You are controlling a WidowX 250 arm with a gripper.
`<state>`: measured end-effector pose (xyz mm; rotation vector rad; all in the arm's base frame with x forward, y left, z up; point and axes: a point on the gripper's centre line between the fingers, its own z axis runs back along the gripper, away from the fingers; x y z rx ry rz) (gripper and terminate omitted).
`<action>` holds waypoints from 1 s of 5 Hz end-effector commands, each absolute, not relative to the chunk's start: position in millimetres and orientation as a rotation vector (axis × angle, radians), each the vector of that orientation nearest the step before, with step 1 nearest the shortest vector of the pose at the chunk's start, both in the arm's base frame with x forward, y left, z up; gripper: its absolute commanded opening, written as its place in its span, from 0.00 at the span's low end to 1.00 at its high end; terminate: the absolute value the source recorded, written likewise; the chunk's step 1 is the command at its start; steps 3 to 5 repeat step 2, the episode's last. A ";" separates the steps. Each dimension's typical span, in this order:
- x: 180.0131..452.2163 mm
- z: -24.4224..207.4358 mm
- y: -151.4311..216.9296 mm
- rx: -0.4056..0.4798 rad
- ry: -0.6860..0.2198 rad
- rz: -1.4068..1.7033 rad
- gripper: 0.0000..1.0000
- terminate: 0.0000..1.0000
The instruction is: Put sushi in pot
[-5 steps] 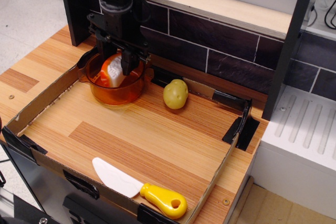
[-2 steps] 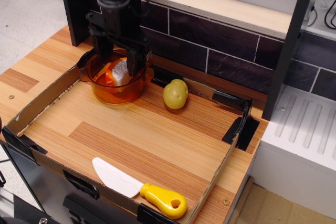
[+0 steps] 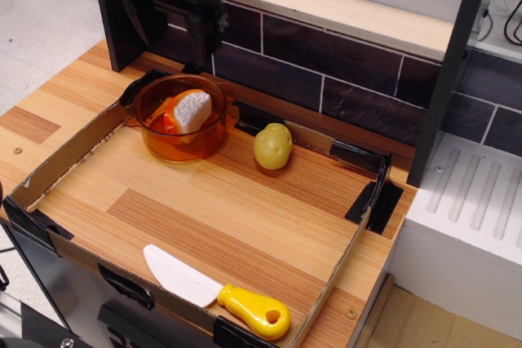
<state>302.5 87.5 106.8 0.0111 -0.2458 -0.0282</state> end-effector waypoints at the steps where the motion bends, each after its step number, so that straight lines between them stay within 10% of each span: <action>1: 294.3 132.5 98.8 0.019 -0.275 -0.109 1.00 0.00; 2: 294.3 132.5 98.8 0.019 -0.275 -0.109 1.00 1.00; 5: 294.3 132.5 98.8 0.019 -0.275 -0.109 1.00 1.00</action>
